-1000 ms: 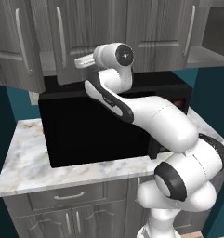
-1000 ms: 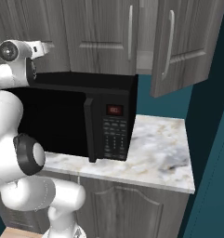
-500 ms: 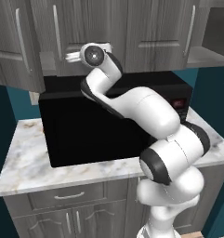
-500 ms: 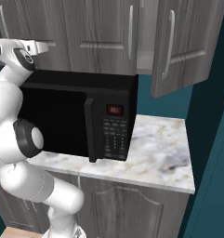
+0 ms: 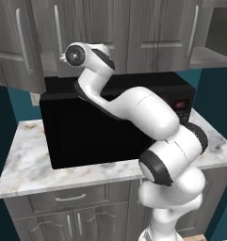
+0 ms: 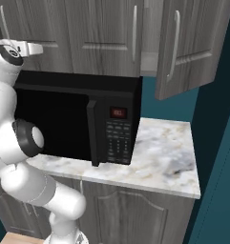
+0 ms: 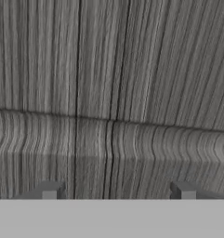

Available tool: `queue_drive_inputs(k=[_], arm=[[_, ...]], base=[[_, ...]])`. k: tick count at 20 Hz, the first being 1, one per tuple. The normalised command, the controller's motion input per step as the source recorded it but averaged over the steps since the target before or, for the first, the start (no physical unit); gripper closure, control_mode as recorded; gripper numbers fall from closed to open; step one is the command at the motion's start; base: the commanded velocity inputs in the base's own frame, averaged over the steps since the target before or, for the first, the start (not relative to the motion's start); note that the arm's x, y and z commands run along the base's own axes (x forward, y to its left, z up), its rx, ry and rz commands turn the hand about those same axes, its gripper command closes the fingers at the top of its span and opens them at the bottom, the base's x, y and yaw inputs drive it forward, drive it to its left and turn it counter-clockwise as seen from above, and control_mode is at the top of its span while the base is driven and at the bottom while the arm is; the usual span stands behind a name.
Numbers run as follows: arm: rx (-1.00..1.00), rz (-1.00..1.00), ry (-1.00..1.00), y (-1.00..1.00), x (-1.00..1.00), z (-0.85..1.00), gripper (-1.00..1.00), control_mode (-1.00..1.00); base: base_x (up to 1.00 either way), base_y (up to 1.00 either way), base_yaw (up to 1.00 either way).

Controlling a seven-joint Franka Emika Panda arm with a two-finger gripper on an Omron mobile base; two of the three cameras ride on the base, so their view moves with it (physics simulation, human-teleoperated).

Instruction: Close all open cabinet doors.

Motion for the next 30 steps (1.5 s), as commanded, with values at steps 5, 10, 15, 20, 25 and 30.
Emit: queue_drive_inputs(k=[5, 10, 15, 20, 25, 30], arm=[[0.1, -0.03, 0.0, -0.66, -0.52, 0.34, -1.0, -1.0], [0.08, 0.0, 0.0, -0.54, -0.71, 0.05, -1.0, -1.0], [0.07, 0.0, 0.0, -0.47, -0.97, 0.0, -1.0, -1.0], [0.09, 0.0, 0.0, -0.66, -1.0, 0.02, -1.0, -1.0], [0.11, 0.0, 0.0, -0.69, -1.0, 0.14, -1.0, -1.0], [0.11, 0.0, 0.0, -0.69, -0.95, 0.18, -1.0, -1.0]], base=[[0.0, 0.0, 0.0], [0.0, 0.0, 0.0], [0.0, 0.0, 0.0], [0.0, 0.0, 0.0], [0.0, 0.0, 0.0], [0.0, 0.0, 0.0]])
